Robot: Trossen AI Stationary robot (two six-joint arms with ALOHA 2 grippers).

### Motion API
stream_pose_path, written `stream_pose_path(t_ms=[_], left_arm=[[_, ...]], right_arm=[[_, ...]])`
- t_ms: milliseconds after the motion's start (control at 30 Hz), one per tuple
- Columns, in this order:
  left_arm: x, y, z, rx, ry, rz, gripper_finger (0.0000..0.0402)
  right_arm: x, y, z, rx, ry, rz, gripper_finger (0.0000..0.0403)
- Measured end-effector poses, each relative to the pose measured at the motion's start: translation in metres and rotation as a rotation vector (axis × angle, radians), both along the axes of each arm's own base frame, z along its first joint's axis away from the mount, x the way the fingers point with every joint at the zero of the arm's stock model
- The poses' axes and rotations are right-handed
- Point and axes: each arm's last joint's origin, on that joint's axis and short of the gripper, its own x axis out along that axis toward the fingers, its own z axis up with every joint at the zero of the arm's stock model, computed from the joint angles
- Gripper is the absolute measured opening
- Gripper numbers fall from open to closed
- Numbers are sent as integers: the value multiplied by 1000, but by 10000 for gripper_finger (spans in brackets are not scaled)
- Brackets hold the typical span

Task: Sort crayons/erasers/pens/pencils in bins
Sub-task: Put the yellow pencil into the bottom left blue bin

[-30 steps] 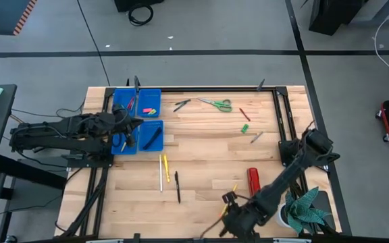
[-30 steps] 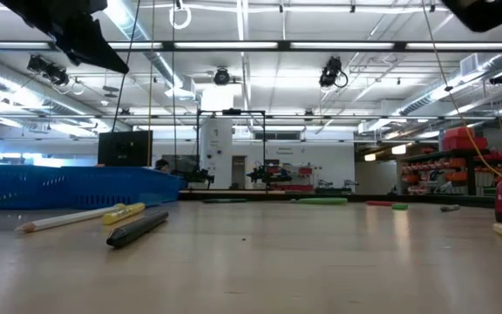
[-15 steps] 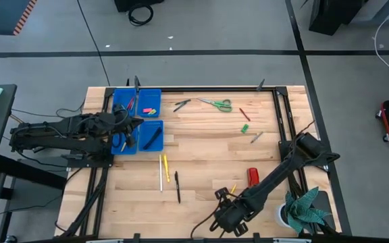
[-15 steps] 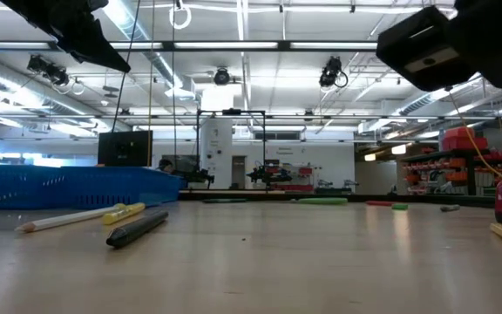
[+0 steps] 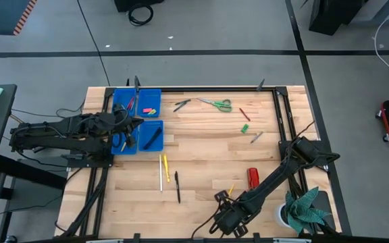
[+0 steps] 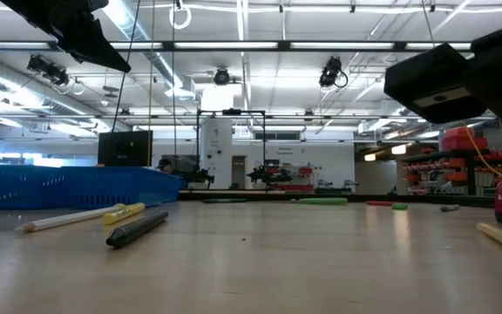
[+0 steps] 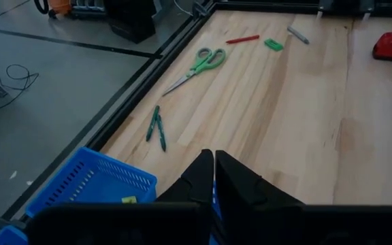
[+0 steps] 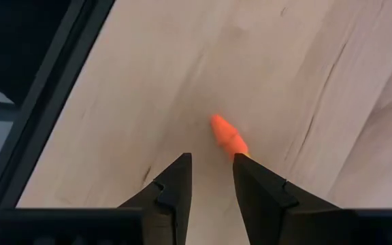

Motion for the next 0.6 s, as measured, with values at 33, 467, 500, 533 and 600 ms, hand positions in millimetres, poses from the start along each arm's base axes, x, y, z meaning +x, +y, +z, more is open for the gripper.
stream_pose_path(t_ms=[33, 467, 500, 533, 600], left_arm=[[0, 0, 0, 0, -1, 0, 27], [0, 0, 0, 1, 1, 0, 19], [0, 0, 0, 1, 0, 0, 21], [0, 0, 0, 1, 0, 0, 22], [0, 0, 0, 1, 1, -1, 25]], right_arm=[[1, 0, 0, 3, -7, 4, 115], [5, 1, 10, 0, -98, 52, 115], [6, 1, 10, -13, -112, 63, 115], [7, 1, 9, -21, -127, 78, 115], [10, -1, 9, -44, -145, 109, 115]])
